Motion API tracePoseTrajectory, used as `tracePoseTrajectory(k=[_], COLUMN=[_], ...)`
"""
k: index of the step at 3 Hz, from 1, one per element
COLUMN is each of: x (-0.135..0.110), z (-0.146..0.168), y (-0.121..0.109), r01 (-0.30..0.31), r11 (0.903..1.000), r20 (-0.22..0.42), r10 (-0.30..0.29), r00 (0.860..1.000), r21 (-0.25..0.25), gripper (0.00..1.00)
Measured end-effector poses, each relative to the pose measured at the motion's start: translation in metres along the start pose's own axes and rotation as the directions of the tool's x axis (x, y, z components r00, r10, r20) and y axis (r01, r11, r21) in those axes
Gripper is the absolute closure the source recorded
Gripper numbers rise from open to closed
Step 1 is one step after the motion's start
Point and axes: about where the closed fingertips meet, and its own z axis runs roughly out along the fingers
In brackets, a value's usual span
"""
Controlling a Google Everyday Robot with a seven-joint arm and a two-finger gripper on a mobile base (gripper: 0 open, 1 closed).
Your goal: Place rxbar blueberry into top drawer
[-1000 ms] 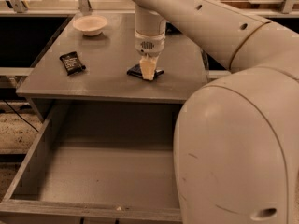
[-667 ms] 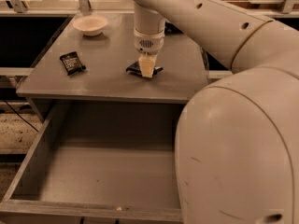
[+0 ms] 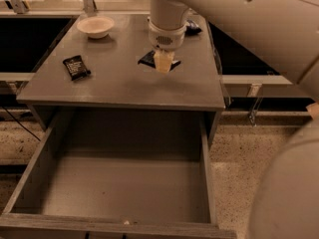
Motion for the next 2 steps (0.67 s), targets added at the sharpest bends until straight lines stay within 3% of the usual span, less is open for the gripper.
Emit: tracePoseTrajectory(k=[1, 2], x=[0.021, 0.053], z=[-0.024, -0.033], y=[0.013, 0.024], r01=[-0.026, -0.078], r11=[0.9977, 0.9934], r20=[0.019, 0.032], r10=[0.025, 0.076], r00=[1.000, 0.997], r21=[0.062, 0.083], gripper=[1.00, 1.00])
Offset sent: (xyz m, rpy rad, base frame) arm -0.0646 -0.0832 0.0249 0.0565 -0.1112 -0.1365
